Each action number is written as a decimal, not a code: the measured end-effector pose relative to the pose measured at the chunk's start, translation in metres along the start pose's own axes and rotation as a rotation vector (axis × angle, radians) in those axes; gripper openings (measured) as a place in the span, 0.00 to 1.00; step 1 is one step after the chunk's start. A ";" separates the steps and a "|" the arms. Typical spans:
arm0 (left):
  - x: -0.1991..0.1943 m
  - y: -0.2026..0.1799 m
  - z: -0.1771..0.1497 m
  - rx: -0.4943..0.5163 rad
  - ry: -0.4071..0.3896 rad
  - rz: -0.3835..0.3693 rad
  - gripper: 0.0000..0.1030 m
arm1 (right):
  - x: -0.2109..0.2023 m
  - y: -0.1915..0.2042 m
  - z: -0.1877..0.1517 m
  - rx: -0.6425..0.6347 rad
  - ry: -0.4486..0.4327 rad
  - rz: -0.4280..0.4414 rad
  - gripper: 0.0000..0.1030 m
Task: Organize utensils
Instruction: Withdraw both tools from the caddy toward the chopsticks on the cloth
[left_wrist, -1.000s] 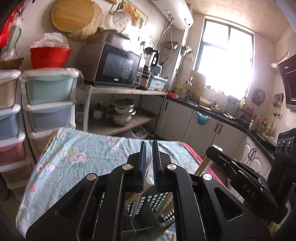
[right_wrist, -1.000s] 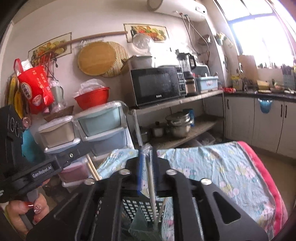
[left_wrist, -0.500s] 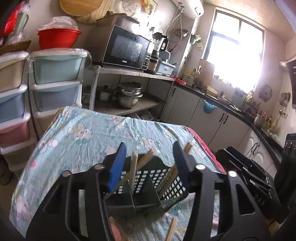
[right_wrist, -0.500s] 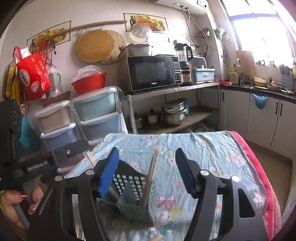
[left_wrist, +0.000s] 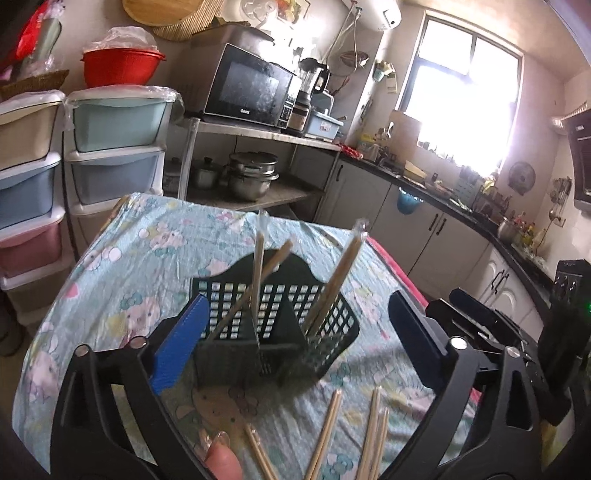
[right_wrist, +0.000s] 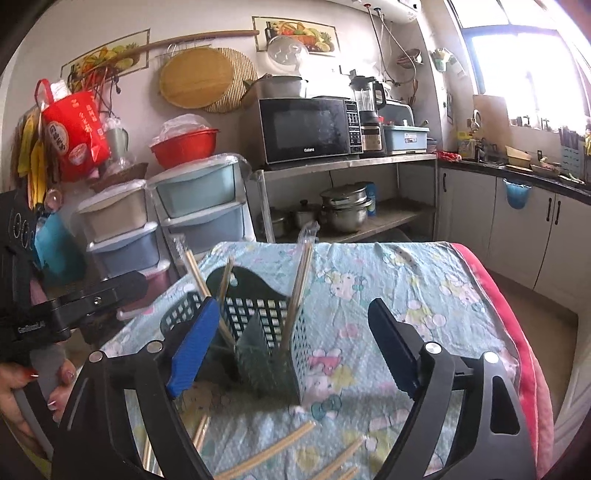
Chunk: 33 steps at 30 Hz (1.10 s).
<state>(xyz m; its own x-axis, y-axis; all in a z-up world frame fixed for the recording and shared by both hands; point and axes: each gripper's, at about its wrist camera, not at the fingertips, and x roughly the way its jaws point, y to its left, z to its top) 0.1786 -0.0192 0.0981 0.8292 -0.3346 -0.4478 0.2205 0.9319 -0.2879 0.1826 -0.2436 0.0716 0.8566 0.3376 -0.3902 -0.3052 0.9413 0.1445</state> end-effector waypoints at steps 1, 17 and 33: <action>-0.001 0.000 -0.003 0.001 0.005 0.003 0.89 | -0.002 0.000 -0.003 -0.003 0.005 0.001 0.78; -0.006 0.009 -0.046 -0.027 0.082 -0.004 0.89 | -0.016 0.008 -0.040 -0.055 0.063 -0.039 0.79; 0.004 0.030 -0.088 -0.048 0.191 0.035 0.89 | -0.006 -0.016 -0.084 -0.007 0.204 -0.013 0.79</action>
<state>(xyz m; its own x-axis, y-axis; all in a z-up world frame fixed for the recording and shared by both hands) 0.1435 -0.0045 0.0131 0.7226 -0.3267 -0.6093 0.1648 0.9373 -0.3070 0.1476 -0.2599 -0.0048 0.7588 0.3186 -0.5681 -0.2983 0.9453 0.1318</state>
